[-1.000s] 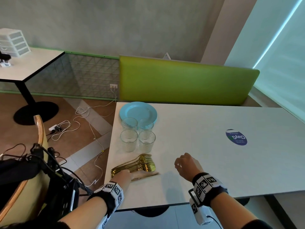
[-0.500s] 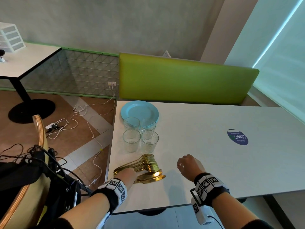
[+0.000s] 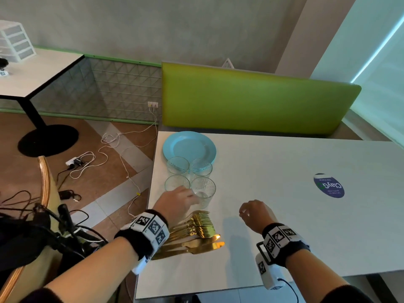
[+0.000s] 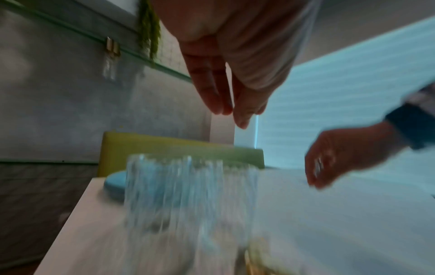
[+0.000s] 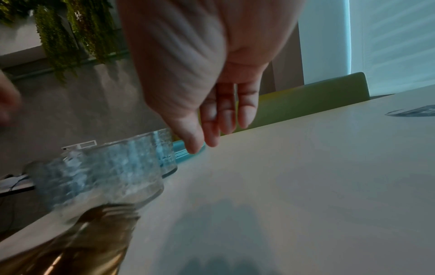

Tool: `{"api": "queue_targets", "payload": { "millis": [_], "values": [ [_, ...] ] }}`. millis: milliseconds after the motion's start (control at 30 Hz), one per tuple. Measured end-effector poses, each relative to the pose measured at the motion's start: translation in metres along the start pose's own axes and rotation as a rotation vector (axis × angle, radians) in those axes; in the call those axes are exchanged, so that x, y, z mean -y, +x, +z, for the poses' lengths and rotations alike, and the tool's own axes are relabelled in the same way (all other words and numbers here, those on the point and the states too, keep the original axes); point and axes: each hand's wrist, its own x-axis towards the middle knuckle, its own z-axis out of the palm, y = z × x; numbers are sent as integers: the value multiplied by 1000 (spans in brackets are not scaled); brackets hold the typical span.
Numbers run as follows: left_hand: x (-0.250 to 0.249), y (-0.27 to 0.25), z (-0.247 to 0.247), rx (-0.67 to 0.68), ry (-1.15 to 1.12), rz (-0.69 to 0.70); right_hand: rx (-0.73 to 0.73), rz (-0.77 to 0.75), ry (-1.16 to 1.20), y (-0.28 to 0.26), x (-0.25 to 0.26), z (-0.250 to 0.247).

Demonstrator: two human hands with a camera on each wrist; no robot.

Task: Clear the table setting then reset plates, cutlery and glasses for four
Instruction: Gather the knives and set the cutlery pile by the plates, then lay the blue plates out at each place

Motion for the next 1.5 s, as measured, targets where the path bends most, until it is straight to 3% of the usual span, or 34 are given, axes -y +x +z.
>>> {"api": "queue_targets", "payload": {
  "millis": [67, 167, 300, 367, 467, 600, 700, 1033, 1167, 1333, 1500],
  "values": [
    [15, 24, -15, -176, -55, -4, 6, 22, 27, 23, 1, -9],
    [41, 65, -44, -299, -130, -103, 3, 78, 105, 65, 7, -28],
    [94, 115, -65, -58, -330, -475, 38, 101, 137, 123, 18, -50],
    [122, 134, -62, 50, -386, -560, 60, 86, 128, 147, 24, -60],
    [159, 153, -45, 86, -385, -669, 85, 90, 147, 180, 32, -65],
    [197, 163, -12, 363, -326, -839, 152, 160, 236, 214, 40, -57],
    [212, 163, 10, 451, -298, -928, 198, 186, 277, 232, 44, -47],
    [230, 159, 58, 477, -502, -1058, 316, 281, 486, 268, 49, -7],
    [233, 159, 75, 476, -488, -1038, 349, 293, 541, 273, 53, -4],
    [226, 162, 73, 467, -485, -1035, 266, 269, 508, 274, 52, -1],
    [227, 172, 51, 350, -538, -994, 144, 217, 570, 269, 59, -21]
  ]
}}
